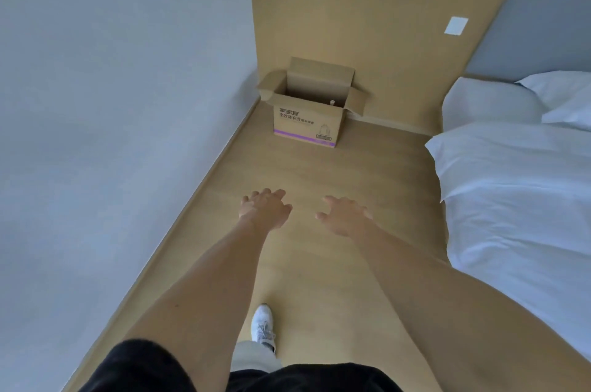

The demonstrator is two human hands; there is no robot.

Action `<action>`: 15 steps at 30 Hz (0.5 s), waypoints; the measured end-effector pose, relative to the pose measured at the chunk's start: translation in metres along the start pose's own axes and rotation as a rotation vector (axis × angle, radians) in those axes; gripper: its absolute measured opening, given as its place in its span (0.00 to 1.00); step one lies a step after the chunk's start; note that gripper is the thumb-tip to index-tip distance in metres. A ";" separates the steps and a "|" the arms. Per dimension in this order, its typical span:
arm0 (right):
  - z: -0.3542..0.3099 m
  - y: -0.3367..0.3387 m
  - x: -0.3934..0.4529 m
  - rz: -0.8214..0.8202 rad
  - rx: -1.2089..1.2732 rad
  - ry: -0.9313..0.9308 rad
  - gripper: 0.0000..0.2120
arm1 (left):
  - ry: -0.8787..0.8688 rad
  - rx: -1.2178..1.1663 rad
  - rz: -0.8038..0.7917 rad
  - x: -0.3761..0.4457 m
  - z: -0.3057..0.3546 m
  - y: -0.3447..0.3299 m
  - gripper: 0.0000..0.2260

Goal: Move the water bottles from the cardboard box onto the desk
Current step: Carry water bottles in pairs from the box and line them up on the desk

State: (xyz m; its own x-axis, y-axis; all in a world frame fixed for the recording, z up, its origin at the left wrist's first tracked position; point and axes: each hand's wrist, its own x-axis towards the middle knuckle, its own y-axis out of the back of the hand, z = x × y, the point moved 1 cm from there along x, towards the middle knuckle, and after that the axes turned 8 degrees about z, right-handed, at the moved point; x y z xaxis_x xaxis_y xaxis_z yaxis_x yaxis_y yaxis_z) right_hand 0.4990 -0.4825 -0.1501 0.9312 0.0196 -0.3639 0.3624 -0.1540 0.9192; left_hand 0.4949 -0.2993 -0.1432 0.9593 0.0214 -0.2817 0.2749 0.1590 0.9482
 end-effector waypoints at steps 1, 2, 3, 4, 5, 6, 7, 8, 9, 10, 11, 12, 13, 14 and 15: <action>-0.006 0.011 0.020 0.000 0.007 -0.020 0.29 | -0.023 -0.011 -0.003 0.026 -0.004 0.010 0.23; -0.013 0.021 0.037 -0.001 0.012 -0.037 0.29 | -0.038 -0.020 -0.006 0.048 -0.008 0.019 0.22; -0.020 0.032 0.056 0.007 0.022 -0.054 0.29 | -0.054 -0.020 -0.003 0.073 -0.012 0.029 0.22; -0.027 0.043 0.073 0.014 0.034 -0.067 0.29 | -0.067 -0.015 -0.001 0.095 -0.016 0.039 0.22; -0.035 0.052 0.088 0.022 0.045 -0.071 0.29 | -0.072 -0.012 0.004 0.115 -0.020 0.048 0.22; -0.043 0.062 0.106 0.030 0.055 -0.073 0.29 | -0.079 -0.016 0.005 0.138 -0.023 0.058 0.22; -0.049 0.070 0.122 0.037 0.062 -0.072 0.29 | -0.086 -0.020 0.005 0.157 -0.026 0.066 0.22; -0.054 0.077 0.137 0.037 0.068 -0.079 0.28 | -0.101 -0.016 -0.003 0.176 -0.027 0.073 0.22; -0.058 0.081 0.151 0.036 0.071 -0.089 0.28 | -0.118 -0.011 -0.007 0.192 -0.028 0.076 0.22; -0.059 0.084 0.163 0.035 0.067 -0.098 0.28 | -0.131 -0.006 -0.004 0.205 -0.029 0.078 0.22; -0.061 0.089 0.181 0.027 0.064 -0.108 0.28 | -0.141 -0.004 -0.007 0.223 -0.030 0.083 0.22; -0.062 0.093 0.196 0.020 0.061 -0.115 0.28 | -0.145 -0.003 -0.012 0.240 -0.032 0.086 0.22; -0.064 0.097 0.214 0.012 0.060 -0.120 0.27 | -0.145 -0.004 -0.024 0.259 -0.034 0.088 0.22; -0.065 0.101 0.231 0.004 0.057 -0.122 0.27 | -0.145 -0.001 -0.035 0.276 -0.036 0.090 0.22; -0.066 0.103 0.246 -0.005 0.055 -0.122 0.28 | -0.143 0.001 -0.042 0.290 -0.038 0.091 0.22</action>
State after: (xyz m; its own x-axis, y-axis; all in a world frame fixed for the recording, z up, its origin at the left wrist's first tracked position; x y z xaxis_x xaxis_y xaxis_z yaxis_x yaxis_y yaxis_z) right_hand 0.7677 -0.4287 -0.1345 0.9166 -0.0996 -0.3872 0.3613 -0.2087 0.9088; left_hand 0.7961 -0.2413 -0.1438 0.9463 -0.1263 -0.2975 0.3151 0.1557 0.9362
